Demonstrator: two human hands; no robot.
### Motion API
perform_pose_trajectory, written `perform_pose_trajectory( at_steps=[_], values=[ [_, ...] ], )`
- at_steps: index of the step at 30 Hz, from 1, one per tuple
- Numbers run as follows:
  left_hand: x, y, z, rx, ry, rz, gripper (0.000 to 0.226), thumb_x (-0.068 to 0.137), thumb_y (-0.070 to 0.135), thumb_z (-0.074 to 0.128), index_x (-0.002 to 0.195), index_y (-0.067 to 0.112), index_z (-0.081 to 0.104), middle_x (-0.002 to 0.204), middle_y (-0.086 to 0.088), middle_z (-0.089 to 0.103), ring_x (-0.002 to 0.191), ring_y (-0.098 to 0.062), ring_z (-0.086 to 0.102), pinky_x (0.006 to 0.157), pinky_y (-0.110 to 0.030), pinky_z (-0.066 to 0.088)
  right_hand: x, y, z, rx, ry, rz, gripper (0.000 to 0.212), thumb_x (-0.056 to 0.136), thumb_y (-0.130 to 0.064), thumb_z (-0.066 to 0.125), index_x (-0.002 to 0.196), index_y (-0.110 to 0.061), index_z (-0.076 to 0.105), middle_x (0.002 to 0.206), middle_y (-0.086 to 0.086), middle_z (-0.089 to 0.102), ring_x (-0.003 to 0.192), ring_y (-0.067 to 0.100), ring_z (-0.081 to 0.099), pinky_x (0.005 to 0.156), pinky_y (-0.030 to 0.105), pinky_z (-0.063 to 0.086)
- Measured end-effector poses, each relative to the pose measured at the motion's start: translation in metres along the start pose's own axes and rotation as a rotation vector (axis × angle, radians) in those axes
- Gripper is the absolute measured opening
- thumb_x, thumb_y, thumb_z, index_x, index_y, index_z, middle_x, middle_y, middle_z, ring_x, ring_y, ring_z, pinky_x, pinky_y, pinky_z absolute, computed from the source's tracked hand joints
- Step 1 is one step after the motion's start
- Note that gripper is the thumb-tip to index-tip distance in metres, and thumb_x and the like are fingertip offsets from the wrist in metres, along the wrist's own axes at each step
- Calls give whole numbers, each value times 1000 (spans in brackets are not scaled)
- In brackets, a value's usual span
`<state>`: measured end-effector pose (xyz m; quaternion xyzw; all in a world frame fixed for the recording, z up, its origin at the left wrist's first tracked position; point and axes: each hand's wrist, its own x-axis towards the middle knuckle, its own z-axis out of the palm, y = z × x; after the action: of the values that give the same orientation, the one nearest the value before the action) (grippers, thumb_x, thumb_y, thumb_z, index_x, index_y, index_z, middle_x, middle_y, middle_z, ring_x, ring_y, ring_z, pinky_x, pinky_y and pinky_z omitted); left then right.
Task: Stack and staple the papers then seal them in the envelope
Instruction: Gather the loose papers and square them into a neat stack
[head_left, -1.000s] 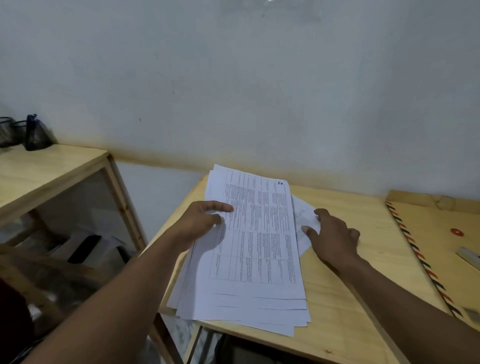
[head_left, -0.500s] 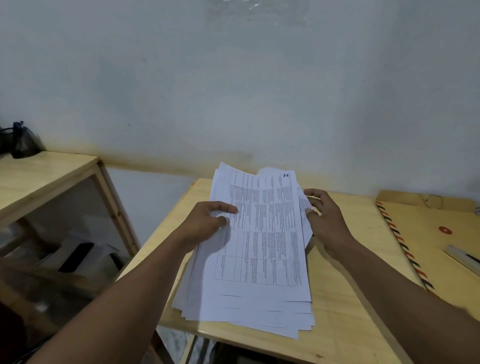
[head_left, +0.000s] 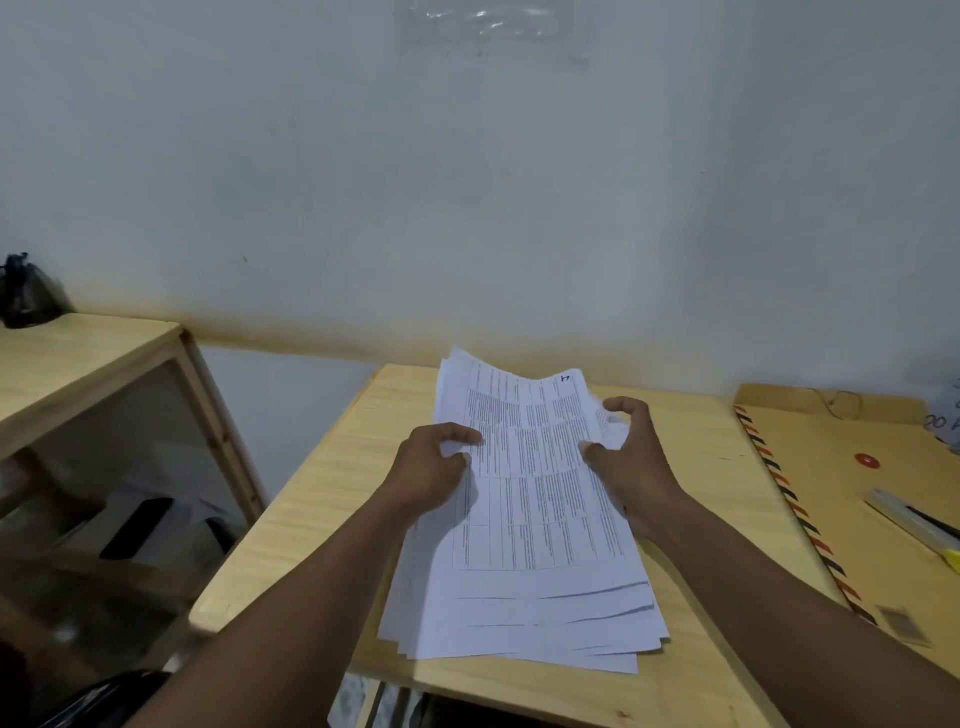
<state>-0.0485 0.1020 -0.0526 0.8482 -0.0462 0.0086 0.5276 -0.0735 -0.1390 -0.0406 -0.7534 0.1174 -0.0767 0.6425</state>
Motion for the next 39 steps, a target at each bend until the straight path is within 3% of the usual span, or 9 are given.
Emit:
perform_pose_trajectory(
  at_steps=[4, 8, 11, 17, 21, 25, 30, 33, 39],
  values=[
    [1, 6, -1, 4, 33, 14, 26, 95, 9, 60, 109, 25, 75, 124, 8, 67, 95, 1, 60, 71, -6, 40, 3, -4, -2, -154, -45, -156, 26, 99, -3, 50, 102, -27, 60, 128, -2, 57, 60, 24, 56, 51, 30, 50],
    [3, 16, -8, -126, 2, 25, 26, 97, 7, 61, 110, 23, 75, 123, 11, 66, 114, -7, 59, 87, -12, 45, 4, -25, -12, -113, -95, -232, 31, 101, -2, 46, 92, -24, 66, 130, -1, 60, 109, 31, 63, 95, 43, 53],
    [3, 24, -15, -313, -75, -52, 28, 97, 7, 62, 112, 28, 74, 127, 15, 64, 113, -3, 60, 83, -14, 50, 8, -41, -18, -100, -141, -254, 34, 101, 1, 44, 90, -20, 68, 126, 3, 64, 105, 53, 60, 95, 62, 52],
    [4, 36, -7, -414, -62, -98, 37, 93, 7, 69, 120, 32, 72, 136, 15, 59, 117, -4, 57, 90, -21, 43, 8, -60, -25, -171, -269, -206, 27, 98, -8, 49, 87, -23, 68, 121, 2, 67, 106, 41, 65, 84, 46, 55],
    [27, 104, 26, -464, -120, 36, 35, 90, 9, 73, 118, 29, 74, 135, 12, 62, 111, -6, 63, 86, -20, 52, 6, -99, -96, -271, -145, -358, 20, 94, -4, 59, 95, -21, 68, 120, -6, 67, 114, 17, 64, 101, 42, 50],
    [27, 124, 20, -315, -49, 289, 27, 89, 2, 72, 106, 22, 77, 118, 19, 70, 115, -1, 64, 87, -17, 54, 1, -119, -103, -369, -98, -536, 26, 90, 3, 60, 98, -18, 71, 100, -10, 72, 97, -14, 60, 91, 13, 37],
    [33, 160, 15, -98, 158, 581, 31, 86, -2, 67, 109, 18, 74, 115, 9, 71, 112, -2, 63, 93, -5, 43, 4, -141, -114, -232, 31, -672, 20, 88, 2, 63, 95, -13, 74, 93, 4, 75, 89, 12, 69, 81, 26, 53],
    [29, 166, 29, -80, 174, 580, 29, 87, 1, 68, 109, 20, 73, 116, 10, 70, 114, -3, 61, 87, 4, 36, -2, -128, -123, -154, 77, -639, 20, 87, 4, 64, 90, -13, 75, 89, 4, 74, 80, 9, 66, 73, 29, 53],
    [14, 145, 61, -175, 125, 482, 27, 89, 7, 66, 103, 28, 73, 112, 17, 71, 114, -4, 63, 101, -44, 52, -18, -84, -125, -32, 189, -530, 27, 86, 8, 63, 82, -16, 74, 92, -12, 71, 85, -11, 64, 85, 20, 48]
  ],
)
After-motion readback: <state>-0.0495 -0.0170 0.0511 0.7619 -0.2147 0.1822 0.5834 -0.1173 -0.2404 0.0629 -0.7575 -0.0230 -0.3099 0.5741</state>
